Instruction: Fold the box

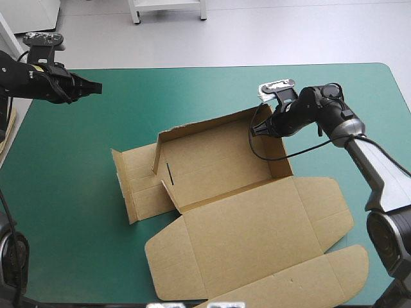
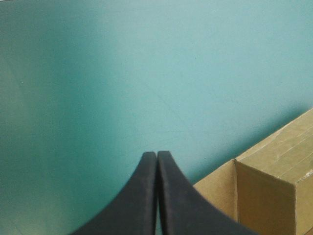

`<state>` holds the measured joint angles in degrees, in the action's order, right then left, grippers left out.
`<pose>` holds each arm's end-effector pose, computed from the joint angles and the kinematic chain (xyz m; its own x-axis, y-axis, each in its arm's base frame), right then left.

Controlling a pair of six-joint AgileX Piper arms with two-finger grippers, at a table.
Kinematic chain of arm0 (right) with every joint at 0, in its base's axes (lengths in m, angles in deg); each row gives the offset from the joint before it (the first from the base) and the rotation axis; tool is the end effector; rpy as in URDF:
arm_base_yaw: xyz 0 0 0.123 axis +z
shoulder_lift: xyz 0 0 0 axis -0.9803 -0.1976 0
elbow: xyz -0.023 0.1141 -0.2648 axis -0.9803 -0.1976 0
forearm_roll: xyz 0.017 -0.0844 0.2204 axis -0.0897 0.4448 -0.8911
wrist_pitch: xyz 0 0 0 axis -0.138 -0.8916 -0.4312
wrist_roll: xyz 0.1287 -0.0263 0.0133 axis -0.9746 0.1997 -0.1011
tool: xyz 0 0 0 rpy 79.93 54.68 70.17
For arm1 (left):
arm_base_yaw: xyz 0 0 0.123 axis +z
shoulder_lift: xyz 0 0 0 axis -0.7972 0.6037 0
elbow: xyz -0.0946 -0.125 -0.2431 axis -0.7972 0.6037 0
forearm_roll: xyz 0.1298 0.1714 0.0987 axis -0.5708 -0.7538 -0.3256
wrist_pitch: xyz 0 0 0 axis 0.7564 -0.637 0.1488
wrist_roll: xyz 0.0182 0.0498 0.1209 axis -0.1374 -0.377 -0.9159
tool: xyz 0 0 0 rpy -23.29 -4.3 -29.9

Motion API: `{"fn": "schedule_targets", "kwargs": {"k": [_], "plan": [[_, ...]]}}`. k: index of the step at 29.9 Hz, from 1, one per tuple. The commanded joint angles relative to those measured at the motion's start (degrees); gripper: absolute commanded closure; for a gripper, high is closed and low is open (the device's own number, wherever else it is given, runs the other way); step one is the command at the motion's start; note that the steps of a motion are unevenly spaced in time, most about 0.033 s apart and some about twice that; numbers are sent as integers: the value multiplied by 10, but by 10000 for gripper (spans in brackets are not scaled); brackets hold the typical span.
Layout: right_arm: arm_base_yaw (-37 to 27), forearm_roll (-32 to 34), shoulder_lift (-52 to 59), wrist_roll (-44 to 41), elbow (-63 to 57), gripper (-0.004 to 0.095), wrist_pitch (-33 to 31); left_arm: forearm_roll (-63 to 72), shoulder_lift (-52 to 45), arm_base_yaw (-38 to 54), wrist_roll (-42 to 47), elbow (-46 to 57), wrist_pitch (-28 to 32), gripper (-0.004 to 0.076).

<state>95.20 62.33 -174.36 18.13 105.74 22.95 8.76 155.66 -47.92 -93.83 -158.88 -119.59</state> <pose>0.3765 0.1301 0.2885 -0.7828 -0.2869 -0.5522 -0.3922 0.9164 0.0800 0.3386 -0.0091 0.4260 -0.7128 0.0859 -0.6961 0.2230 0.9687 -0.1088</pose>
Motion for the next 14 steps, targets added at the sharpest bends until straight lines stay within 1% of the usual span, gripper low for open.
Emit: {"fn": "schedule_targets", "kwargs": {"k": [1,3,4,6,7,9,10,12,14], "plan": [[-2,-1,25,10,16,793,65,18,-22,2,-6,-13,29,732],[-2,-2,25,10,16,678,72,18,-22,2,-7,-13,29,732],[-2,-2,25,10,16,587,73,18,-22,2,-7,-13,29,732],[-2,-2,25,6,19,456,73,18,-22,2,-9,-13,29,732],[-2,-2,25,-1,19,362,73,18,-22,2,-9,-13,29,732],[-2,-2,25,-2,23,259,67,18,-22,2,-9,-13,29,732],[-2,-2,25,-2,27,233,63,18,-22,2,-9,-13,29,732],[-2,0,25,-2,37,233,46,18,-22,2,-9,-13,29,732],[-2,8,25,4,54,233,16,18,-22,2,-9,-13,29,732]]}}
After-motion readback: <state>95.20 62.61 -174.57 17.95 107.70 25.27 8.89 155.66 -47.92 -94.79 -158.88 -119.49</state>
